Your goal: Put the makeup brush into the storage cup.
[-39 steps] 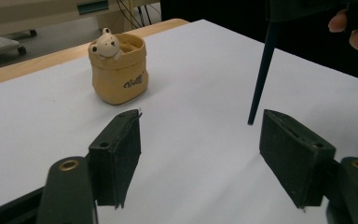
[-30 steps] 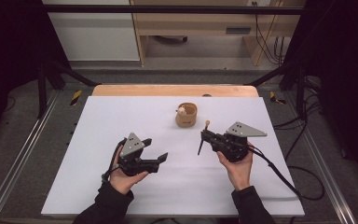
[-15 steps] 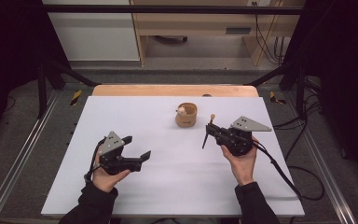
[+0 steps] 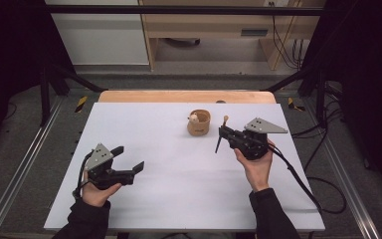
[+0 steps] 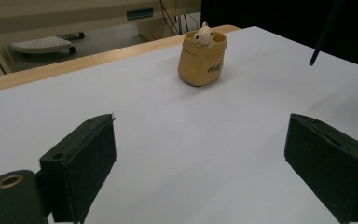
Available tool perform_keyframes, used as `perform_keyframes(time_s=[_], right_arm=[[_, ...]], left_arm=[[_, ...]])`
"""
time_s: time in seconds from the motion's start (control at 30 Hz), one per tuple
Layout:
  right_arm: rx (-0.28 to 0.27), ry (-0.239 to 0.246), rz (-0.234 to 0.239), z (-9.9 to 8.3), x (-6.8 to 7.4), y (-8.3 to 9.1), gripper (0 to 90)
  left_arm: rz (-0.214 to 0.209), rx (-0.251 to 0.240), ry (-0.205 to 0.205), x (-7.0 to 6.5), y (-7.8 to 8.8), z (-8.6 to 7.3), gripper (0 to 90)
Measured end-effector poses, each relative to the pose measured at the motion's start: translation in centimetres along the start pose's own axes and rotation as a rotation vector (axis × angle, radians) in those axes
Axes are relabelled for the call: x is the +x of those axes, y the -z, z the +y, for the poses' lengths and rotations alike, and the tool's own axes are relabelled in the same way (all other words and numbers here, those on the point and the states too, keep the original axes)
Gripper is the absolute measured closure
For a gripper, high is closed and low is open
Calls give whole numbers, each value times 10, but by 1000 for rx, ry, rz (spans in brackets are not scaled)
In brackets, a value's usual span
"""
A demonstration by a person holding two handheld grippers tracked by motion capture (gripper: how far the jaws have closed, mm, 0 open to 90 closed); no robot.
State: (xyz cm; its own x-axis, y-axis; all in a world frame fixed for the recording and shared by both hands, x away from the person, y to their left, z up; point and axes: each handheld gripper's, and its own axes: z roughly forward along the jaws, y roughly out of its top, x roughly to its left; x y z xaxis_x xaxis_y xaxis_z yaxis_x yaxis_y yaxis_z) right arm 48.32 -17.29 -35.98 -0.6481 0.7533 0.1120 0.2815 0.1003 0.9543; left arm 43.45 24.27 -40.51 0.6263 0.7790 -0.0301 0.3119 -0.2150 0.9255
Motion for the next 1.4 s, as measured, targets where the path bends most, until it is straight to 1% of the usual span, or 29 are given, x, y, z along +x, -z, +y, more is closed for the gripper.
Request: perform_keyframes(time_s=[0.17,0.23,0.27,0.33,0.37,0.43,0.5,0.6,0.67,0.8,0.83,0.93,1.03,1.17,1.2,1.3,1.33,1.4], right_arm=[[5,3,-11,4,0,-5,837],[10,9,-13,5,-1,-7,837],[9,4,-10,6,0,-8,837],[11,17,-14,8,0,-9,837],[4,11,-16,10,0,-10,837],[3,19,-21,13,-1,-11,837],[-4,10,-17,16,-1,-13,837],[-6,20,-18,18,-2,-16,837],[-4,17,-16,20,-2,-19,837],[-7,14,-24,23,-3,-27,838],[-6,16,-29,23,-4,-29,837],[-5,3,-38,25,-7,-34,837],[-3,7,-48,26,-11,-39,837],[-7,-8,-61,30,-14,-44,837],[-7,-1,-64,31,-15,-45,837],[-10,-8,-69,34,-16,-50,837],[-14,-1,-71,35,-17,-51,837],[-10,-2,-81,37,-17,-55,837]], left_arm=[[24,18,-3,7,1,-6,75],[22,16,-2,10,2,-7,72],[19,12,0,11,3,-7,72],[18,10,-4,12,4,-8,72],[16,11,-6,12,5,-9,72],[20,13,-8,13,6,-10,72],[23,13,-12,15,7,-10,72],[27,9,-11,18,8,-12,72],[30,10,-6,20,8,-12,72],[34,13,-13,21,8,-14,71],[37,13,-14,21,8,-14,71],[39,15,-11,22,7,-14,71],[39,19,-12,23,7,-15,71],[40,16,-11,22,7,-14,71],[39,17,-10,22,7,-15,71],[39,20,-15,22,6,-15,71],[38,21,-15,22,6,-15,71],[39,21,-16,22,6,-15,71]])
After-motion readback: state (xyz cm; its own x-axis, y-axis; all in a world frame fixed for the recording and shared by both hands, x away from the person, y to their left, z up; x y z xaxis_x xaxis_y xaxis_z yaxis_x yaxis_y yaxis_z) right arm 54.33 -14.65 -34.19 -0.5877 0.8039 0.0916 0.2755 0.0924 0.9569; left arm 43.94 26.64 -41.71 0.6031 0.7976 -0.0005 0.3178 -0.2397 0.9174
